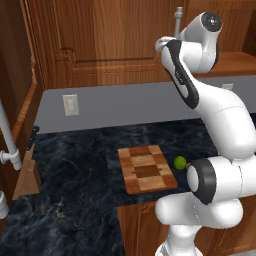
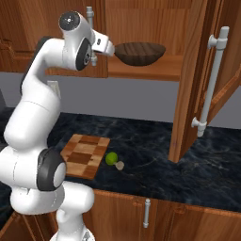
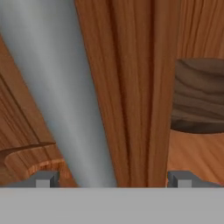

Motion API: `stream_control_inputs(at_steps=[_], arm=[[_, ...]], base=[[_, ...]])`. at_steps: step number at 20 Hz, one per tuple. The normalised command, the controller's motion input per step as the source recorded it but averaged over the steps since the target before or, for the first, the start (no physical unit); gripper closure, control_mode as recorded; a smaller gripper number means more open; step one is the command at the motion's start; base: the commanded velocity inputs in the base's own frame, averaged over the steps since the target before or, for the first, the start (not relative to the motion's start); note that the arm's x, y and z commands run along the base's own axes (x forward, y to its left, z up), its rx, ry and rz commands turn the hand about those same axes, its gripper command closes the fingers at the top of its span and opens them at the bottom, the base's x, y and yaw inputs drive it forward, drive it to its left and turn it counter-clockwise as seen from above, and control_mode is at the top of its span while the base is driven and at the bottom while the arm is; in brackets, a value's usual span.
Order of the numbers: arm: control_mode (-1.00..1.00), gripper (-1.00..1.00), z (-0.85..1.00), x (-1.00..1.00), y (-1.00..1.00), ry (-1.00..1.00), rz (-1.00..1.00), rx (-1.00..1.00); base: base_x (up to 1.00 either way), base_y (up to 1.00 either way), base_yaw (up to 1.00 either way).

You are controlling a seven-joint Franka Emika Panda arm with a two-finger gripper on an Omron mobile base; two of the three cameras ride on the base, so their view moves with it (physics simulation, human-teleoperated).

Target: Open the cabinet. Place the bowl and condiment on the counter. Then place the lime and garlic on the cutting board.

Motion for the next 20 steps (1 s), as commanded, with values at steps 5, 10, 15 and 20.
stream_control_inputs(at_steps=[5,10,15,20], arm=[[-1.0,1.0,-0.18,0.5,0.0,-0.01,0.1,0.0],[-1.0,1.0,-0.34,0.23,0.0,-0.11,0.08,-0.02],[-1.0,1.0,-0.42,0.08,0.25,-0.19,0.05,-0.1],[-1.0,1.0,-0.11,-0.06,0.86,-0.07,0.0,-0.08]], base=[[0.0,0.0,0.0],[0.0,0.0,0.0],[0.0,0.0,0.0],[0.0,0.0,0.0]])
